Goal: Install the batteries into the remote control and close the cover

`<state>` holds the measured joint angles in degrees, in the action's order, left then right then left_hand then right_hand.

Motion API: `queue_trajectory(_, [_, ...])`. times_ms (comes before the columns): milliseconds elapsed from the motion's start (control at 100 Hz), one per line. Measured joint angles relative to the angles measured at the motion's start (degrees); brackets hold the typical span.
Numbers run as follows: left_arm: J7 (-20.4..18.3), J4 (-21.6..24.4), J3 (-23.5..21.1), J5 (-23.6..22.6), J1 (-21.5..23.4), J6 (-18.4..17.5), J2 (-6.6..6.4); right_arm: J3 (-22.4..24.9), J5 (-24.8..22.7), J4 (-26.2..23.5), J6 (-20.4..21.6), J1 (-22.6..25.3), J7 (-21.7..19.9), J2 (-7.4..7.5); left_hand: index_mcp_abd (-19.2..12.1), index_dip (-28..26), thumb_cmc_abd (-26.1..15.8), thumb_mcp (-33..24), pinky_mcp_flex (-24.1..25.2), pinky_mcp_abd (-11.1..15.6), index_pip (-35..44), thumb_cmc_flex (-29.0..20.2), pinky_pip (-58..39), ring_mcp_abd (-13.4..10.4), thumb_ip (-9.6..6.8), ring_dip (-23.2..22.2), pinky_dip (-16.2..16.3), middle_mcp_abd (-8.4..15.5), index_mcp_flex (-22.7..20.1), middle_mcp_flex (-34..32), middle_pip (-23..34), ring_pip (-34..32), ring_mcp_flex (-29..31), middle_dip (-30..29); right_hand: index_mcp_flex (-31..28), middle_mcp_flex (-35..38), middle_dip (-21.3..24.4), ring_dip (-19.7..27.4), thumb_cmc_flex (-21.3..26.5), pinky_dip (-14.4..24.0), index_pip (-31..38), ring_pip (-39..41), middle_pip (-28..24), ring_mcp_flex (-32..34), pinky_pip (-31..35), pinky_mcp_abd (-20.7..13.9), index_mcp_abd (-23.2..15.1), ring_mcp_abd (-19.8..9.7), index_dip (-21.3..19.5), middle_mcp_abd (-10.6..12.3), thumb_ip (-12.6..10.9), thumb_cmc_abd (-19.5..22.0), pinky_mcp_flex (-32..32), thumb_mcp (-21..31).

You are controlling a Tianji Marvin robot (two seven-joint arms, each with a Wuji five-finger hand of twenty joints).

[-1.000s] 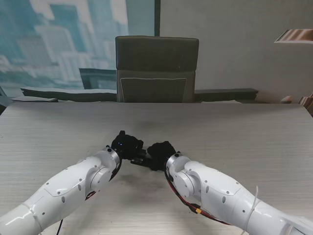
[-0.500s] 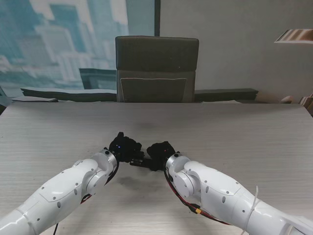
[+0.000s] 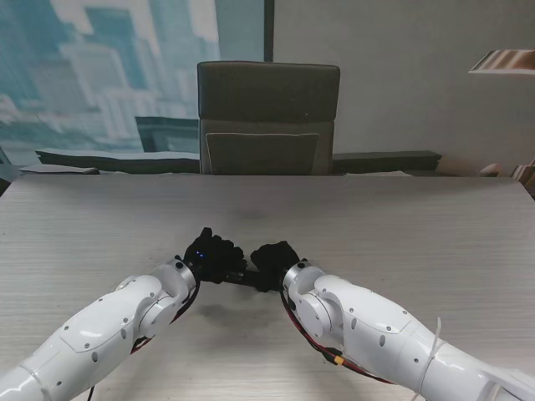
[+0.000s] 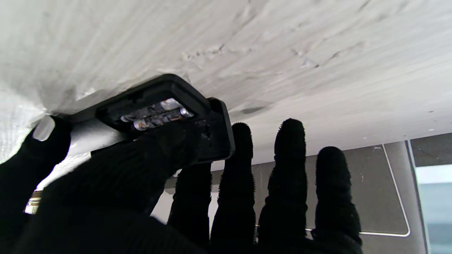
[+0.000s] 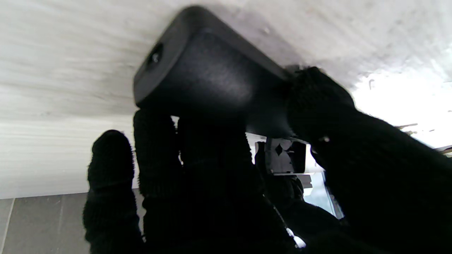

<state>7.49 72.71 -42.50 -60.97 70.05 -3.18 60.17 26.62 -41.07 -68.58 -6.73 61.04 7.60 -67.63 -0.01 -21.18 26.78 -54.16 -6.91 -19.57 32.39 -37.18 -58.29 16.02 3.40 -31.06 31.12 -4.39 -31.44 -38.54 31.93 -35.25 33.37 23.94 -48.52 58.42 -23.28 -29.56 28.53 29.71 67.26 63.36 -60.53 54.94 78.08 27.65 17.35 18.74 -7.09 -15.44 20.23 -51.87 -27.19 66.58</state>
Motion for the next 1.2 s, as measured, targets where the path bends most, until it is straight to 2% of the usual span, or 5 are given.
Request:
queue_trajectory(410, [1.0,2.9,-3.4,-3.5,3.0,-2.8,-0.77,0.0,0.0,0.0,-0.1,0.0,0.0,-0.02,0.0,0.1,0.0,0.0,0.1,0.0,0.2,1.1,0.7,0.0,0.00,0.4,-0.7,0.0,0.0,0.0,-0.1,0.5,0.0,-0.6,0.0,0.0,0.0,0.0,0.0,0.0,0.0,0.0,0.0,0.0,0.0,0.0,0.0,0.0,0.0,0.0,0.0,0.0,0.0,0.0])
queue_trajectory(540, [1.1,3.5,-4.5,-4.1,3.8,-3.4,-0.87,0.0,0.0,0.0,-0.1,0.0,0.0,-0.02,-0.1,0.1,0.5,0.0,0.6,0.0,1.6,1.8,1.4,0.0,0.00,0.4,-0.7,0.0,-2.7,-0.2,-0.1,0.5,0.0,-0.6,0.0,0.0,0.0,0.0,0.0,0.0,0.0,0.0,0.0,0.0,0.0,0.0,0.0,0.0,0.0,0.0,0.0,0.0,0.0,0.0])
queue_trajectory(700, [1.9,3.5,-5.6,-3.1,4.8,-3.7,-0.83,0.1,-0.2,0.0,-0.1,0.0,0.0,-0.02,-1.4,0.1,2.8,0.0,0.7,0.0,3.4,1.7,1.6,0.0,1.56,0.5,-0.7,0.0,-4.3,-1.8,-0.1,0.6,0.0,-0.6,0.0,0.0,0.0,0.0,0.0,0.0,0.0,0.0,0.0,0.0,0.0,0.0,0.0,0.0,0.0,0.0,0.0,0.0,0.0,0.0])
queue_trajectory(990, [3.0,3.7,-6.5,-3.3,5.8,-5.2,-0.84,0.0,-0.1,0.0,-0.1,0.0,0.0,-0.02,-1.5,0.0,3.5,0.0,0.7,0.0,4.5,0.8,1.6,-0.7,2.37,0.5,-0.7,0.0,-4.9,-2.3,-0.1,0.6,0.0,-0.6,0.0,0.0,0.0,0.0,0.0,0.0,0.0,0.0,0.0,0.0,0.0,0.0,0.0,0.0,-0.1,0.0,0.0,0.0,0.0,0.0])
queue_trajectory(1200, [2.3,4.5,-7.3,-3.3,6.3,-6.1,-0.90,-0.1,-0.1,0.1,0.0,-0.1,0.0,-0.04,-2.3,0.2,4.9,3.5,0.7,0.0,10.3,-0.3,1.6,-0.7,3.81,0.8,-0.8,0.1,-5.3,-2.3,-0.1,1.1,0.0,-0.6,0.0,0.0,0.0,0.0,0.0,0.0,0.1,0.0,0.0,0.0,0.0,0.0,0.0,0.0,-0.2,0.0,0.0,0.0,0.0,0.0])
